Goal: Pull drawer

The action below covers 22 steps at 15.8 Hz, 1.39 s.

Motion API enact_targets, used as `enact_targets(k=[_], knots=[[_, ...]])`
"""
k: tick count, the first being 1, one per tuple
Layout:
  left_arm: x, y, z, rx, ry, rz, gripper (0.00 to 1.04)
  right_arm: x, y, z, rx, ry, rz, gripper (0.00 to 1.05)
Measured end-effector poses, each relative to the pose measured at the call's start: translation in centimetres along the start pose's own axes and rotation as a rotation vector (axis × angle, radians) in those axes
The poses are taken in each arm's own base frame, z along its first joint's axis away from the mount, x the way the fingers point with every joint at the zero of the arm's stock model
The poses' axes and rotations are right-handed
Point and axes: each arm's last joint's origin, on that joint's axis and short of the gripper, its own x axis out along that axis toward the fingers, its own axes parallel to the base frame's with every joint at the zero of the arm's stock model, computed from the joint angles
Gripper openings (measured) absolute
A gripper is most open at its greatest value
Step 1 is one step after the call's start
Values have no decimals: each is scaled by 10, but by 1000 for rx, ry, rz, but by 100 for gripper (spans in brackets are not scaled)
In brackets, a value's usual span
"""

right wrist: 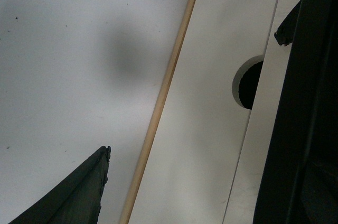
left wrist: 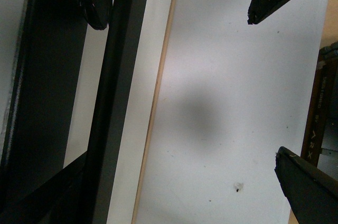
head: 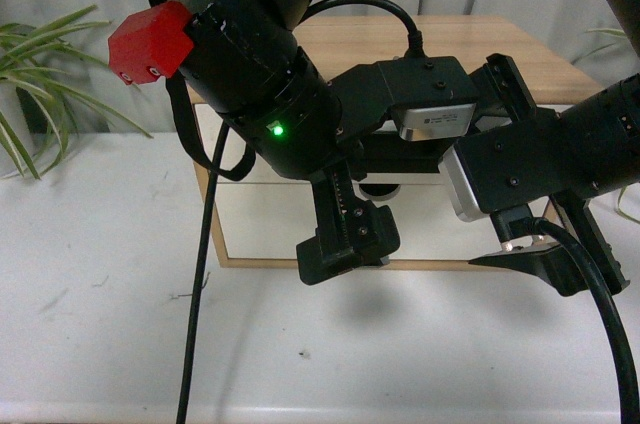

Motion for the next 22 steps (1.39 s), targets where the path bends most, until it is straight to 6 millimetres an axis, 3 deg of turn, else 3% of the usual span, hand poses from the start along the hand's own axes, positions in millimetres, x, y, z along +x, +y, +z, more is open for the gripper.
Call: enact_targets(k=[10, 22], knots=[[1, -7, -2, 4, 9, -18, 98, -7, 12, 6, 50, 15, 43, 98], [-24, -55, -13, 23, -15, -70, 98, -36, 52, 43, 89, 23, 134, 98]])
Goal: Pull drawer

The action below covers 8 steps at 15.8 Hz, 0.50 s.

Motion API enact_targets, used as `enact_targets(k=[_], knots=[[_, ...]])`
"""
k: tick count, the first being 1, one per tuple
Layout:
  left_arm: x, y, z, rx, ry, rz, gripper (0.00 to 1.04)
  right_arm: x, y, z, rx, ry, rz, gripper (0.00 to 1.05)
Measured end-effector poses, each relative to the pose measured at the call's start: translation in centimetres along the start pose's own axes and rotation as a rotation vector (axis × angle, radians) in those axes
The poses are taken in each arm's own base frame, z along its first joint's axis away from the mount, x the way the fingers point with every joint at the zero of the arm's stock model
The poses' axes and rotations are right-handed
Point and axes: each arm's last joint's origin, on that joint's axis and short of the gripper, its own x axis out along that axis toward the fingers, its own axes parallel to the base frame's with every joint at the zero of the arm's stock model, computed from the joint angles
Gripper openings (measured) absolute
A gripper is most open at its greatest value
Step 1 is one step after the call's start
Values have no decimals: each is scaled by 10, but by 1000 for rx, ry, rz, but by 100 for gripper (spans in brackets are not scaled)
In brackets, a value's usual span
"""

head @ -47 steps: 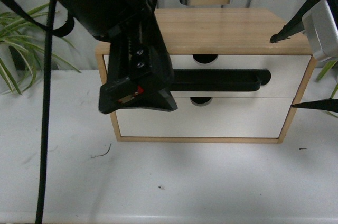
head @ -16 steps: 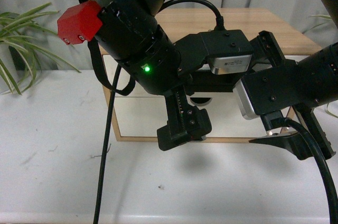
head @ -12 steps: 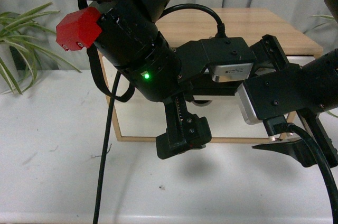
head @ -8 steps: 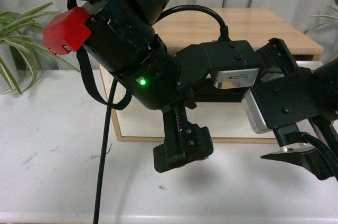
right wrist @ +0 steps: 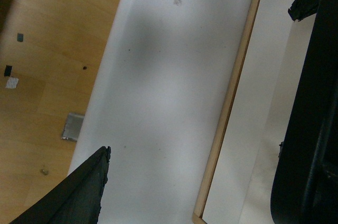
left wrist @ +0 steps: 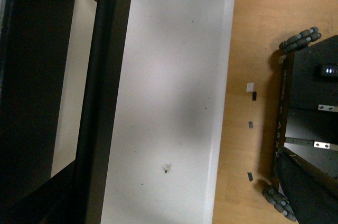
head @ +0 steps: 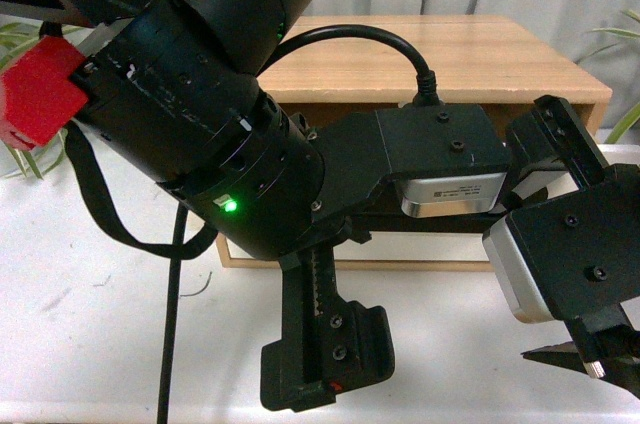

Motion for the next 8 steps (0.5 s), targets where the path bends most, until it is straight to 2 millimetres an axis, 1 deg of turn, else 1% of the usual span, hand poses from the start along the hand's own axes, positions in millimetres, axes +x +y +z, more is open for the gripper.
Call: enact_targets(k=[4, 6, 8], knots=[[-7, -19, 0, 2, -14, -16, 98, -8, 18, 13, 3, -6, 15, 98], [-10, -26, 1, -3, -20, -21, 98, -12, 23, 18, 6, -9, 19, 98], [-11, -28, 2, -4, -20, -21, 98, -12, 24, 18, 7, -13, 19, 98]])
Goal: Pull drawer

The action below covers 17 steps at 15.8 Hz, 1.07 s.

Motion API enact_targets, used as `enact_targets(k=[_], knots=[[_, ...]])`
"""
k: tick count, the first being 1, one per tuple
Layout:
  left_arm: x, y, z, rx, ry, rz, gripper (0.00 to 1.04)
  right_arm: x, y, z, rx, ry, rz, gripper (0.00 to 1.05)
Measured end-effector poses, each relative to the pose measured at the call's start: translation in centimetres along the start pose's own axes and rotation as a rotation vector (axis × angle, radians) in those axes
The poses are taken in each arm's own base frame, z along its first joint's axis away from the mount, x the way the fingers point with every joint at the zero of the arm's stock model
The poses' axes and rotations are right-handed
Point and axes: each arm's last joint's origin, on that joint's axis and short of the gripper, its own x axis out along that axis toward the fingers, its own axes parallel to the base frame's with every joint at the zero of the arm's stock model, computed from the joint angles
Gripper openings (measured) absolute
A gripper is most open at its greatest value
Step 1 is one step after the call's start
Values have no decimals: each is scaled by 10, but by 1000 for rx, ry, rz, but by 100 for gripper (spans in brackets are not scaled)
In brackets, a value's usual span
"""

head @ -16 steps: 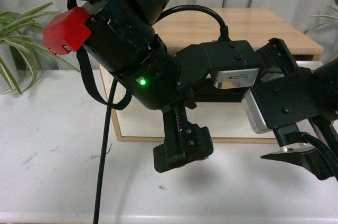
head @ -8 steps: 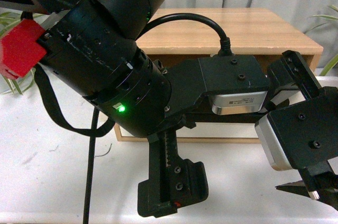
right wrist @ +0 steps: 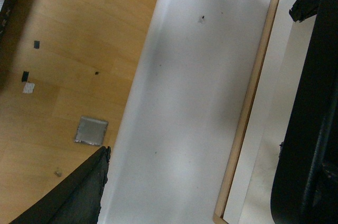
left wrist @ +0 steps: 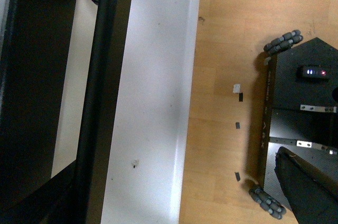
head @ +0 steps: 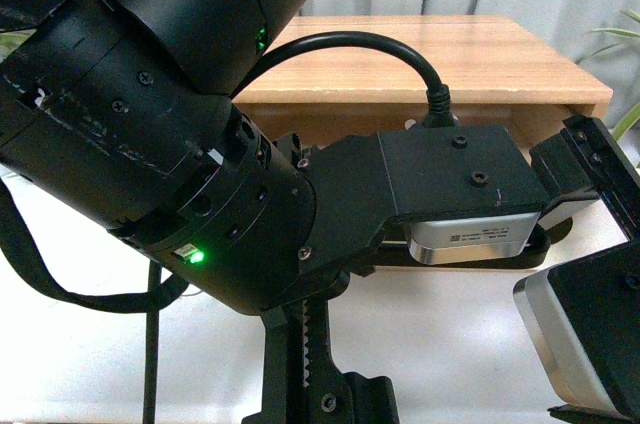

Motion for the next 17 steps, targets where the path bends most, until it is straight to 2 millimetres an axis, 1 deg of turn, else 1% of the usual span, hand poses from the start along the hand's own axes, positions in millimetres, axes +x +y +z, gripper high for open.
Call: enact_targets(k=[6, 9, 11, 15, 17], knots=[[2, 0, 0, -42, -14, 27, 98, 5, 0, -3, -25, -13, -48, 98], [-2, 4, 2, -79, -38, 54, 98, 8, -2, -3, -48, -15, -108, 98], [-7, 10, 4, -82, -60, 95, 98, 12, -1, 1, -66, -16, -128, 98], [-7, 10, 6, -90, -68, 103, 98, 16, 0, 3, -75, -6, -165, 98], [-10, 9, 7, -96, -74, 104, 98, 16, 0, 2, -73, -5, -171, 98]])
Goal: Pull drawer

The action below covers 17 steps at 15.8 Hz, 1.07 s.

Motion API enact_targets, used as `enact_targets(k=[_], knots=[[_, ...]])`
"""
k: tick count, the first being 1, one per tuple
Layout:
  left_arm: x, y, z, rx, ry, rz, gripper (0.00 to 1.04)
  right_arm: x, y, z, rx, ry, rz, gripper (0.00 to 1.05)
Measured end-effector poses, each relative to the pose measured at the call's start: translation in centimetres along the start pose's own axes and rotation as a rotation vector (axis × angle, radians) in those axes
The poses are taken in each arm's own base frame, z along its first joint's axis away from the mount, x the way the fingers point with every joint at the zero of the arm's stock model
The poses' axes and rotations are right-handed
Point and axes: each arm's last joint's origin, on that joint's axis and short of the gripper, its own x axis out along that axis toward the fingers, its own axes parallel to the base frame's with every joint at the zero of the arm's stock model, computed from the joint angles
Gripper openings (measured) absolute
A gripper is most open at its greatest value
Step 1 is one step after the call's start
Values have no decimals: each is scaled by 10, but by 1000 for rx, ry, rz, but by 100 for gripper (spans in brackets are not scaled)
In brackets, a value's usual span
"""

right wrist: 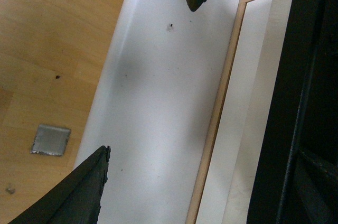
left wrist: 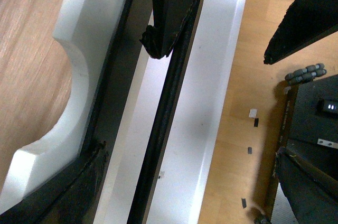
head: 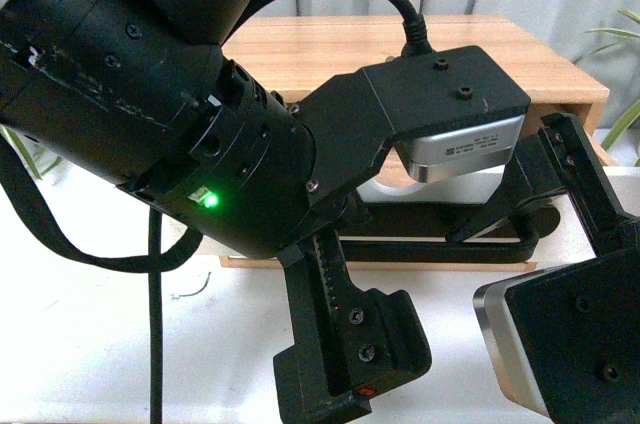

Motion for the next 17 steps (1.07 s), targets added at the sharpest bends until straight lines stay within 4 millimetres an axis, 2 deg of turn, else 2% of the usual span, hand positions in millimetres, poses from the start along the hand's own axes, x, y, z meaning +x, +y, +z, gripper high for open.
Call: enact_targets(k=[1, 2, 5, 9, 12, 14, 17], knots=[[-3, 0, 1, -2, -7, 3, 98, 0, 0, 0, 2, 0, 0, 98], [-15, 2, 3, -12, -34, 16, 98, -6, -2, 0, 9, 4, -17, 98], [-25, 4, 6, -29, -68, 24, 98, -15, -6, 1, 22, 8, -39, 98], [-45, 5, 8, -49, -129, 56, 98, -45, -29, 5, 38, -19, -149, 98], [-85, 25, -1, -126, -255, 216, 98, -75, -48, -8, 158, -23, -379, 98], [-117, 46, -22, -263, -322, 435, 98, -93, -59, -22, 321, 5, -582, 98], [-176, 65, -67, -603, -470, 825, 98, -129, -61, -57, 862, 25, -923, 98]])
